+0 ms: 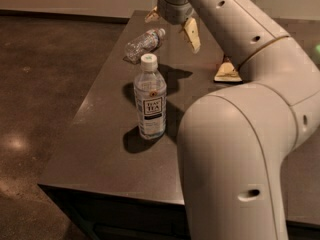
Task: Move water bottle near brown chip bag
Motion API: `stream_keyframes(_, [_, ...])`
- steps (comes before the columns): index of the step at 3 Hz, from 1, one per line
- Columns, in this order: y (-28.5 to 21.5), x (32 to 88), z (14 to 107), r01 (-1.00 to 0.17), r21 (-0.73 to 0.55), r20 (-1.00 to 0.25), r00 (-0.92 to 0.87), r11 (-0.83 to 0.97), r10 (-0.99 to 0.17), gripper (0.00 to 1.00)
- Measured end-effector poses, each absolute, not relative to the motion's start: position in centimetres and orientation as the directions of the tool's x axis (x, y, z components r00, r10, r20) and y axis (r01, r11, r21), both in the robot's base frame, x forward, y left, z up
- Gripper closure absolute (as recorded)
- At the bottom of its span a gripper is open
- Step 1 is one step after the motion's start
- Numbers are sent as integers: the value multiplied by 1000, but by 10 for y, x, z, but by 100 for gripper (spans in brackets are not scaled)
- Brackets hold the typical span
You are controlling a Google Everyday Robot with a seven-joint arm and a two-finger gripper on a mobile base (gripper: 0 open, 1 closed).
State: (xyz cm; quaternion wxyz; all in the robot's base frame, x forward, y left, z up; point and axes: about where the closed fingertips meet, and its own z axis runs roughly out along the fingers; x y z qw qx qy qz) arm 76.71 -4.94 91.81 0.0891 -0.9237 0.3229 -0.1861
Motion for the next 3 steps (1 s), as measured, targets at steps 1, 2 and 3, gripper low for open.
stream_keyframes(1, [-28,778,907,-495,-264,286,779,-828,-558,0])
stream_keyframes(2, [-5,784,893,-440,-247,277,822,-863,-498,0])
stream_keyframes(3, [9,785,884,-415,-235,270,841,-879,-469,0])
